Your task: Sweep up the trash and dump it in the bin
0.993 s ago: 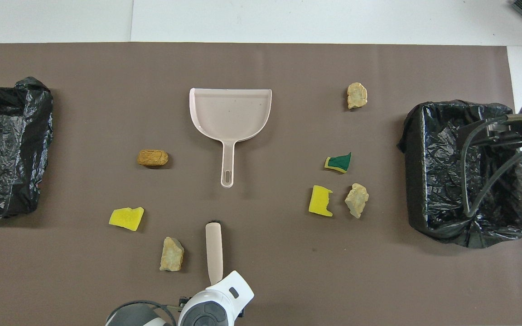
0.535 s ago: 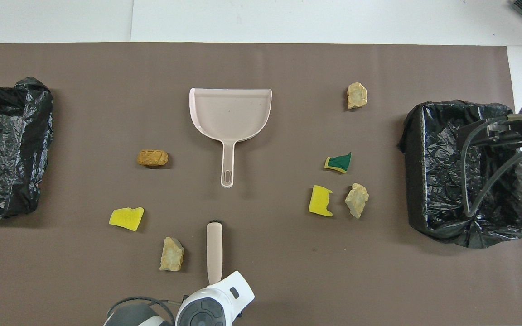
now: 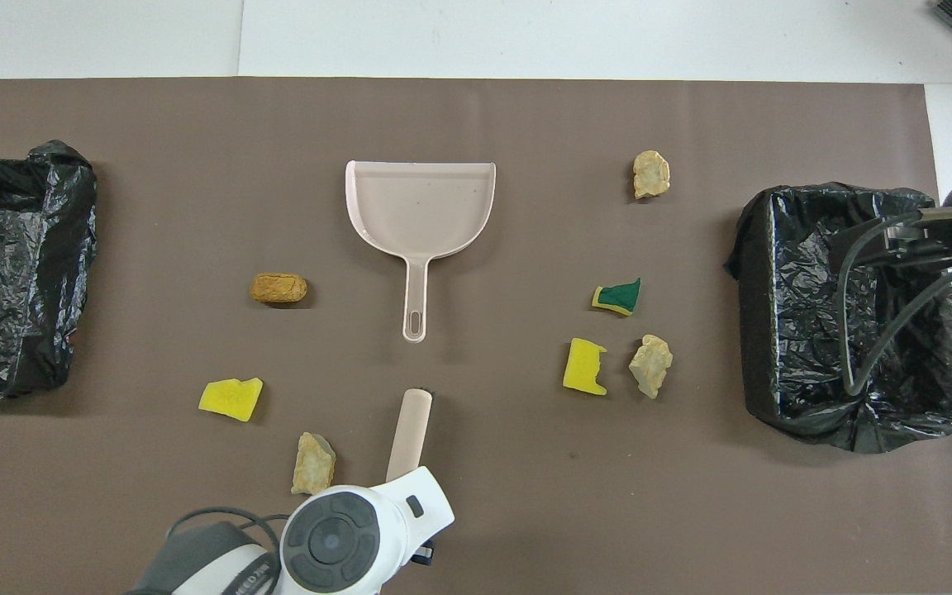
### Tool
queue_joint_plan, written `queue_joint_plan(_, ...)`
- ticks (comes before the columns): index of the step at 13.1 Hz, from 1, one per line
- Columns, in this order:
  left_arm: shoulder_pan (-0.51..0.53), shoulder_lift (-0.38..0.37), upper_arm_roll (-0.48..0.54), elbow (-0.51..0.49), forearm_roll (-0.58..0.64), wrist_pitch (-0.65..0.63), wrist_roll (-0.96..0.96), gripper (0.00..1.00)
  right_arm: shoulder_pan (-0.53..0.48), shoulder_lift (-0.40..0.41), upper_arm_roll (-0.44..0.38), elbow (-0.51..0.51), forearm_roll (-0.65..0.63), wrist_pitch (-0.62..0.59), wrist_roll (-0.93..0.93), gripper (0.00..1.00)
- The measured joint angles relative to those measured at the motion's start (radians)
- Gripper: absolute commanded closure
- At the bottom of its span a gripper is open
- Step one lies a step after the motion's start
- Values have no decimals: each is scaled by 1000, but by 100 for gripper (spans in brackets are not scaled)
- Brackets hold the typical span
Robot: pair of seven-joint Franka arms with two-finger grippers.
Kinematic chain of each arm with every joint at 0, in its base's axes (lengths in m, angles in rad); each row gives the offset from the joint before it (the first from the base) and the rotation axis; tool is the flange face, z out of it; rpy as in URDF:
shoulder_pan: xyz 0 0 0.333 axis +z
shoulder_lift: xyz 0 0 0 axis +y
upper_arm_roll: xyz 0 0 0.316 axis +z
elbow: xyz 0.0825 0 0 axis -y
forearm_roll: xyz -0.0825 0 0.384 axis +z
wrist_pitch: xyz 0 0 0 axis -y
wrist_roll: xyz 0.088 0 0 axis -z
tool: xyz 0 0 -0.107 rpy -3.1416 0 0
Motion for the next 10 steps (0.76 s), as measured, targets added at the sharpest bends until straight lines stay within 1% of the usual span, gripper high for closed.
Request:
queue_joint_plan(2, 6, -45, 82, 1, 2, -114, 151, 100, 0, 11, 1, 0, 0, 0, 0, 0)
queue_joint_plan(3, 11, -71, 100, -13, 2, -136, 208, 100, 1, 15, 2, 0, 0, 0, 0, 0)
queue_joint_plan(4, 16, -95, 107, -35, 2, -139, 256, 100, 1, 19, 4, 0, 0, 0, 0, 0)
queue_joint_plan(6, 28, -120, 121, -59, 2, -139, 326, 100, 9, 22, 6, 0, 0, 6, 0, 0)
queue_joint_plan(10, 46, -124, 190, -76, 2, -149, 494, 100, 45, 59, 10, -1, 1, 47, 1, 0)
